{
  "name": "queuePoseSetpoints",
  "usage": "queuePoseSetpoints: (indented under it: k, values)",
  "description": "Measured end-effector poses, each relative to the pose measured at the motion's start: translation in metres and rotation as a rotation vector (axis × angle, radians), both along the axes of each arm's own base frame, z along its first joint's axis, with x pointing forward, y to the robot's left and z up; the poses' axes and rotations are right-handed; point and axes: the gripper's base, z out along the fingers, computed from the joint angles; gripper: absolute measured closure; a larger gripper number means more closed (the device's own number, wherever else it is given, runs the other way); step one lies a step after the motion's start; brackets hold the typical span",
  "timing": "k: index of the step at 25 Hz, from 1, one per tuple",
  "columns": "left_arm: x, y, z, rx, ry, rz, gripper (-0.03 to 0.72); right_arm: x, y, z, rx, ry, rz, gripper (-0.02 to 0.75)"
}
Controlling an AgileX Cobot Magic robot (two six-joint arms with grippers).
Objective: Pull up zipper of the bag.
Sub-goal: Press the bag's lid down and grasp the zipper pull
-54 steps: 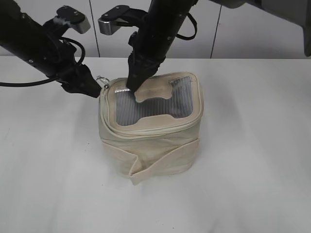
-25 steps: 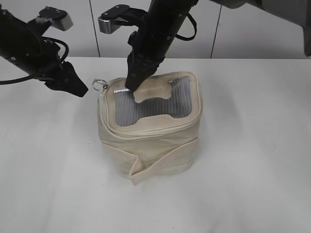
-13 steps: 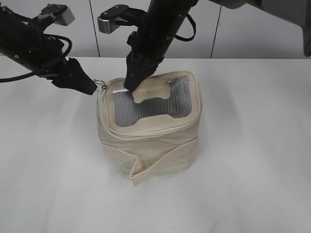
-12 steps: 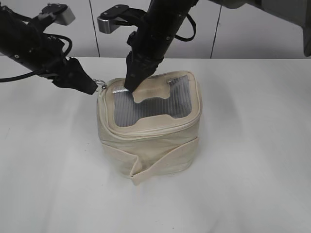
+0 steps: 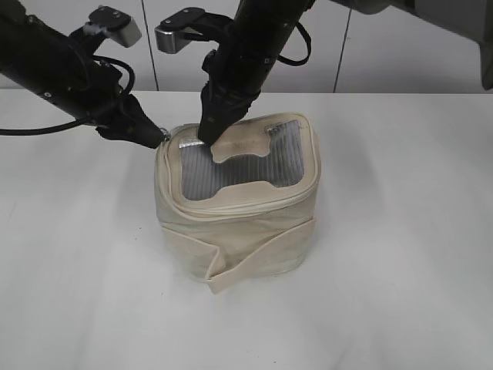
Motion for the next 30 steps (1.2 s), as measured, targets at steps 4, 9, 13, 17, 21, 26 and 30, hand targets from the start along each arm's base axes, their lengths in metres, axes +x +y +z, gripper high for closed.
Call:
queuePoseSetpoints:
  k: [4,9,13,17,21,26,30]
  values:
    - [-0.001,0.000,-0.001,0.023,-0.004,-0.023,0.669,0.001,-0.001,0.000,-0.003,-0.002,-0.002,0.681]
    - [-0.002,0.001,-0.002,0.053,-0.011,-0.040,0.683,0.001,-0.001,0.000,-0.001,0.000,-0.004,0.682]
    - [-0.004,0.002,-0.001,0.060,0.000,-0.043,0.684,0.001,-0.001,0.000,0.001,0.001,-0.004,0.682]
    - [-0.008,0.004,0.001,0.083,0.031,-0.043,0.685,0.000,0.000,0.000,0.002,0.002,-0.002,0.682]
    - [-0.013,0.006,0.008,0.090,0.041,-0.048,0.685,0.000,0.001,0.000,0.009,0.007,-0.003,0.682]
    - [-0.019,0.006,0.010,0.086,0.114,-0.035,0.685,-0.001,0.002,0.001,0.014,0.010,0.001,0.683]
    - [-0.020,0.006,0.010,0.082,0.136,-0.021,0.685,-0.001,0.002,0.000,0.010,0.015,-0.014,0.685]
